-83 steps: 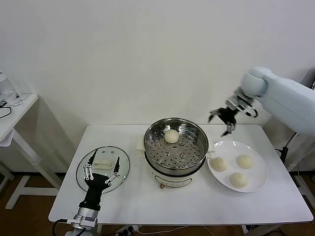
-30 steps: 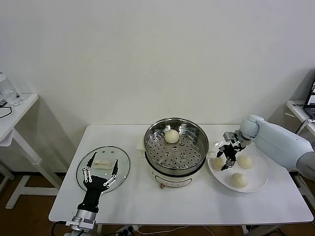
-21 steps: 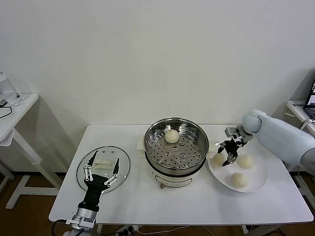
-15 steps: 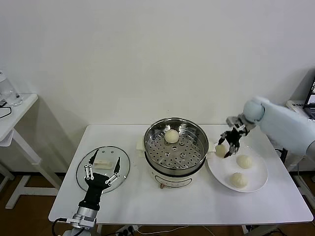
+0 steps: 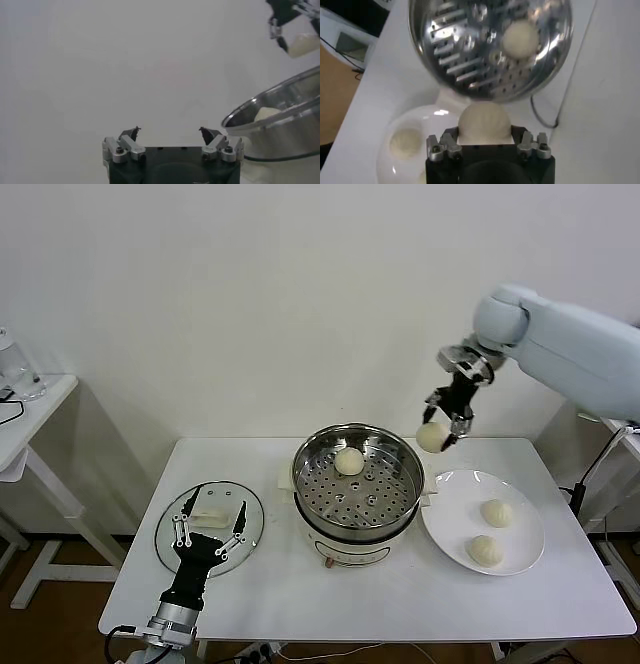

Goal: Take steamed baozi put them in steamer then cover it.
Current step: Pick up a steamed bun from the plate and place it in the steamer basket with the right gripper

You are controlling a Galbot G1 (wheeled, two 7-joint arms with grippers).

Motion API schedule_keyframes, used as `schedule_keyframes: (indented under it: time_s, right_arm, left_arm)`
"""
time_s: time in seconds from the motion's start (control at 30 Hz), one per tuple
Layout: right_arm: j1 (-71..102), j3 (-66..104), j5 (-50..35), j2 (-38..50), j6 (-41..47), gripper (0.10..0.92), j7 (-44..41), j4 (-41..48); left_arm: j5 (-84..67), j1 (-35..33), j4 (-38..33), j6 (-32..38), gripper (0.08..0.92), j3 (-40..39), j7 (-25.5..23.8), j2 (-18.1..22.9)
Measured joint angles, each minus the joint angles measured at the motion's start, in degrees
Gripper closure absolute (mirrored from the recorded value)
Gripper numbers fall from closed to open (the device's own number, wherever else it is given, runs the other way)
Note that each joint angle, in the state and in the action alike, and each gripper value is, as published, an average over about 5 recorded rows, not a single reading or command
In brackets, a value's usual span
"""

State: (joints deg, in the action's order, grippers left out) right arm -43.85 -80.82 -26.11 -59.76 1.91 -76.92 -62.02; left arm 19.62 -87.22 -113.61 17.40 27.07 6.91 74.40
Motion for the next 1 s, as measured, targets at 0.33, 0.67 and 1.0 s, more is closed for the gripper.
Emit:
schedule_keyframes:
  time_s: [0.33,0.67,1.0]
  right_arm:
    - [1.0,-4.4,-6.3,-10.3,4.9,0.338,5.6,0.3]
    - [4.3,-7.2,-8.9,-17.4,7.7,0.338,9.3,2.0]
    - [7.2,-8.1,-8.6,-19.5,8.7,0.337,10.6,3.0]
  left_arm:
    - [-0.6,0.3,-0.6,-0.1,0.177,0.4,0.0,-0.5]
    - [-1.0,0.9,-1.2,-0.1,0.177,0.9,0.0,-0.6]
    - [-1.2,0.7,-1.6,0.0,0.177,1.7,0.0,-0.9]
